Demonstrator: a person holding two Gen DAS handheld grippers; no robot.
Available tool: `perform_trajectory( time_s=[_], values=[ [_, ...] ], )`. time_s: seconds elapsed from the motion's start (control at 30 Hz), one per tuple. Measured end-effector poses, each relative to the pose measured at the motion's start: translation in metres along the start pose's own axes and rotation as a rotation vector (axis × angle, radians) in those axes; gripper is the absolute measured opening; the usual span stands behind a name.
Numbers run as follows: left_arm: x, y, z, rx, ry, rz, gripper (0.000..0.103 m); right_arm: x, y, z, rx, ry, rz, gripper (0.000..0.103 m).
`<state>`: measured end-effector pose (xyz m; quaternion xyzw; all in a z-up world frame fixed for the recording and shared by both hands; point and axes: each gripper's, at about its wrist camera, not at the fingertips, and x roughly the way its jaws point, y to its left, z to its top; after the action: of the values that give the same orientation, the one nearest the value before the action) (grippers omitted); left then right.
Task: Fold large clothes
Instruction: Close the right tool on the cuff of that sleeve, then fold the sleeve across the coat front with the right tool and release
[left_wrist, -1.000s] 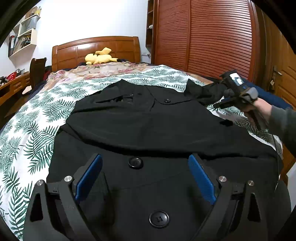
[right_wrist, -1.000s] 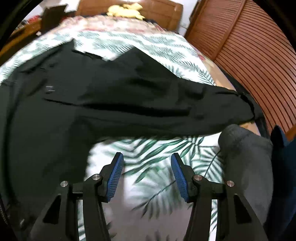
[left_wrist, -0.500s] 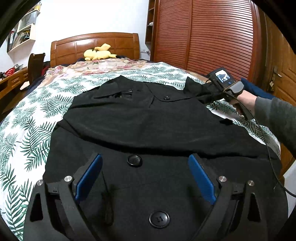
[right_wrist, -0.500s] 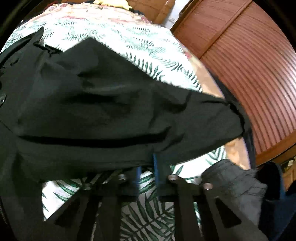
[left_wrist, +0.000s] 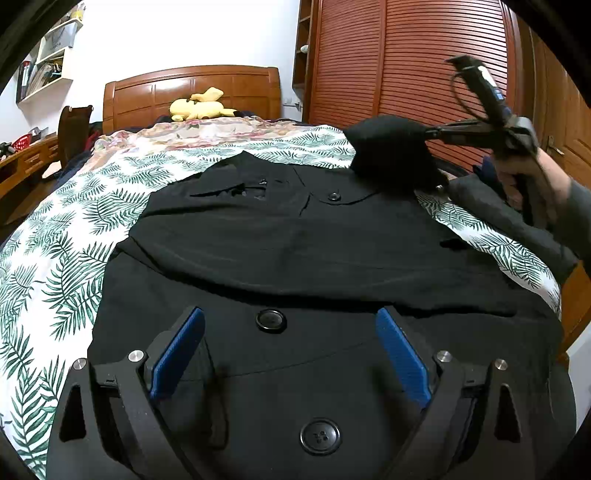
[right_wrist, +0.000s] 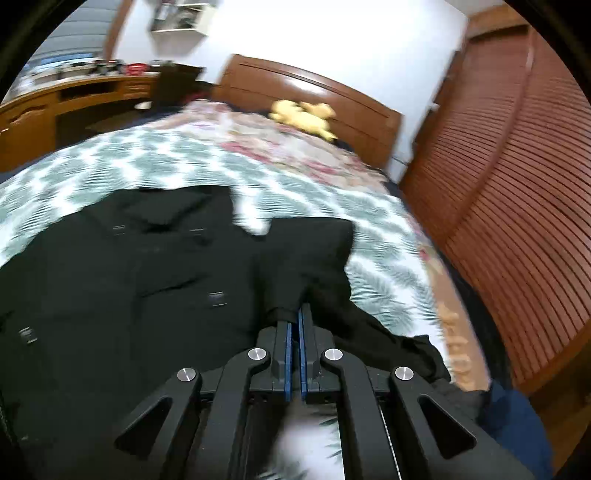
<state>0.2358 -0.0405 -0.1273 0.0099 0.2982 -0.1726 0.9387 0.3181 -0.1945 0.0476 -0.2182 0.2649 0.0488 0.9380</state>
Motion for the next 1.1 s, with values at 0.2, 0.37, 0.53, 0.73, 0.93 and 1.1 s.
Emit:
perform_trajectory(
  time_s=[0.2, 0.37, 0.53, 0.73, 0.93, 1.1],
  values=[
    [-0.002, -0.002, -0.001, 0.006, -0.002, 0.005, 0.094, 0.0, 0.036, -0.028, 0.01, 0.093, 0.09, 0.003],
    [-0.002, -0.001, -0.001, 0.006, -0.003, 0.006, 0.094, -0.002, 0.019, -0.028, 0.064, 0.11, 0.103, 0.008],
    [-0.001, -0.002, -0.001, 0.014, -0.002, 0.01, 0.095, -0.027, 0.011, -0.047, 0.105, 0.06, 0.128, 0.031],
    [-0.001, -0.003, 0.0, 0.021, -0.001, 0.016, 0.094, -0.018, -0.013, -0.068, 0.137, 0.063, 0.066, 0.045],
    [0.0, -0.004, 0.0, 0.023, 0.0, 0.018, 0.094, 0.017, -0.035, -0.071, 0.183, 0.12, -0.003, 0.046],
    [0.0, -0.004, 0.0, 0.023, 0.0, 0.017, 0.094, 0.053, -0.05, -0.067, 0.203, 0.178, -0.061, 0.046]
  ],
)
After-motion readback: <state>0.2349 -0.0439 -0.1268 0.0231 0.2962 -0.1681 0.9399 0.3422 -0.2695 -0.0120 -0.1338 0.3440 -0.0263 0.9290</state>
